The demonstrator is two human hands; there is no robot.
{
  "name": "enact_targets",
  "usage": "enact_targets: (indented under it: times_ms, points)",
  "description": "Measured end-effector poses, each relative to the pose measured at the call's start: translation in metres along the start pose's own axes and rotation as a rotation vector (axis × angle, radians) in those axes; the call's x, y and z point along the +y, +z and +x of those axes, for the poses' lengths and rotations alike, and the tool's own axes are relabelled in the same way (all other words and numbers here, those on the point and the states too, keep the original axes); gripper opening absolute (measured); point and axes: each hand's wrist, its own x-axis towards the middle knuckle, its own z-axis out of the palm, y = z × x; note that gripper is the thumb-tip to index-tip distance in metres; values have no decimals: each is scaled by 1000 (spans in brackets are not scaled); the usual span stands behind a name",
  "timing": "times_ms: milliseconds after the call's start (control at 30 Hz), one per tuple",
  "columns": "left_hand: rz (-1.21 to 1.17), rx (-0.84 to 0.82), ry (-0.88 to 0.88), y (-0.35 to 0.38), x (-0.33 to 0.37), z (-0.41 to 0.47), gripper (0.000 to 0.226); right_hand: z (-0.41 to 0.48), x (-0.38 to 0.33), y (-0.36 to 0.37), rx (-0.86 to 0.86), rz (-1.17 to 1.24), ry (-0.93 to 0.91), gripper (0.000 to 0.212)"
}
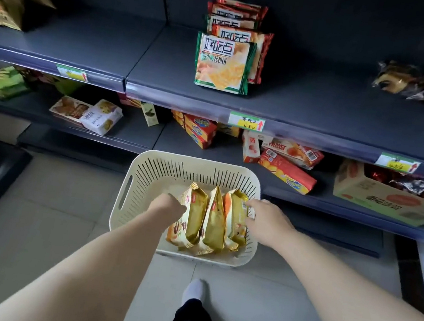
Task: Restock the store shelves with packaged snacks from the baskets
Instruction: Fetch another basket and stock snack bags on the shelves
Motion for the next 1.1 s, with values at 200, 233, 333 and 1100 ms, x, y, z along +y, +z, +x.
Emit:
enact_targets:
  times_ms: [200,233,333,1100]
  points:
    - [5,-95,-86,15,-8,37,25,31,-16,23,-35,78,30,44]
    - [0,-101,-89,17,-8,40,23,35,-18,26,-37,93,37,44]
    - [56,-135,-76,27,-11,53,24,44,-18,38,-47,136,72,42]
    - [-97,22,-123,11,-19,47,19,33,-18,56,-53,198,112,35]
